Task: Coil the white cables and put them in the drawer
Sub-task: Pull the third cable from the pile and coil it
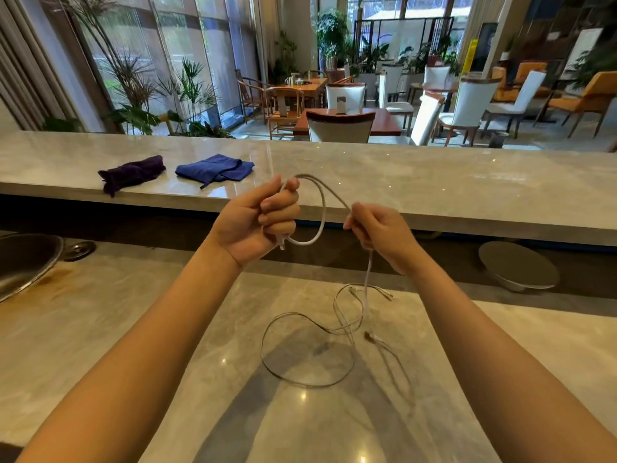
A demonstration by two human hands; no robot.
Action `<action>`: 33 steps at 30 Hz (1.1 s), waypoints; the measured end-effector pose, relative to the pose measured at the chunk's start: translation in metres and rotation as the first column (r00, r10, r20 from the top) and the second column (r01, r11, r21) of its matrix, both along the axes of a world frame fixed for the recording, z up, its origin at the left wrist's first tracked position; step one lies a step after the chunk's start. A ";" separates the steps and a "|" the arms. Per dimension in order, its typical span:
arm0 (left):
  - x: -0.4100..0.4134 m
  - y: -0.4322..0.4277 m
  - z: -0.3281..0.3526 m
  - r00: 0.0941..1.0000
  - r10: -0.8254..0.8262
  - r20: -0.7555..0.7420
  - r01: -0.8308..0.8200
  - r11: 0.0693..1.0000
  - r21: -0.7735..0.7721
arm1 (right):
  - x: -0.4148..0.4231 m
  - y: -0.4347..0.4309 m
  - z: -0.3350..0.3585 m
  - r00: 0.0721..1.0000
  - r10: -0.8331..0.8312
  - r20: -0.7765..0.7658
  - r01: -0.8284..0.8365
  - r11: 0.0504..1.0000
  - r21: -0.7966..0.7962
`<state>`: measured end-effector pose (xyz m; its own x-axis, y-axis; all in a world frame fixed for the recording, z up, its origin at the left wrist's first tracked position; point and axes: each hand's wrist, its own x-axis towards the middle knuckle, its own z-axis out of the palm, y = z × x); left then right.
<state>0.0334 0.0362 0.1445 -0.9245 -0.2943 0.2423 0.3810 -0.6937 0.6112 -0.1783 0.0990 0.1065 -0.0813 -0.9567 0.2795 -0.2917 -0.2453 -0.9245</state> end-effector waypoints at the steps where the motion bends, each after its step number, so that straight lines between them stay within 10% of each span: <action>1: -0.002 0.000 -0.001 0.999 0.021 -0.024 -0.020 0.999 0.031 | 0.000 0.002 -0.011 1.000 0.000 0.005 -0.001 0.999 0.044; 6: -0.014 0.008 0.005 0.945 0.325 -0.045 -0.326 0.945 -0.009 | 0.019 0.013 -0.054 0.988 0.111 -0.109 -0.078 0.959 0.274; 10: -0.021 0.006 0.011 0.689 0.725 0.009 -0.652 0.625 -0.430 | 0.030 0.017 -0.049 0.765 0.185 -0.617 -0.002 0.959 0.284; 13: -0.027 0.007 -0.001 0.540 0.842 0.014 -0.510 0.340 -0.790 | 0.039 0.025 -0.019 0.548 0.051 -0.835 -0.033 0.999 0.039; 17: -0.030 0.019 -0.017 0.461 0.884 0.078 -0.172 0.176 -0.969 | 0.040 0.033 0.023 0.610 -0.161 -0.776 -0.118 0.950 -0.290; 21: -0.024 0.026 -0.016 0.541 0.785 0.301 -0.150 0.443 -0.884 | 0.023 0.025 0.045 0.676 -0.298 -0.675 0.040 0.928 -0.369; 26: -0.018 0.024 -0.010 0.837 0.401 0.372 -0.198 0.856 -0.478 | 0.016 0.017 0.040 0.876 -0.017 -0.482 -0.006 0.999 -0.046; 30: -0.018 0.023 -0.014 0.901 0.297 0.318 -0.197 0.930 -0.311 | 0.018 0.023 0.031 0.977 0.215 0.003 -0.212 0.964 0.163; 33: -0.018 0.023 -0.018 0.892 0.310 0.330 -0.213 0.931 -0.296 | 0.015 0.023 0.032 0.984 0.178 -0.022 -0.168 0.959 0.228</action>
<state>0.0153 0.0591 0.1261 -0.8582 -0.5132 -0.0012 0.2437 -0.4095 0.8792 -0.1637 0.1222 0.1388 0.0979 -0.9937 0.0554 -0.3027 -0.0828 -0.9495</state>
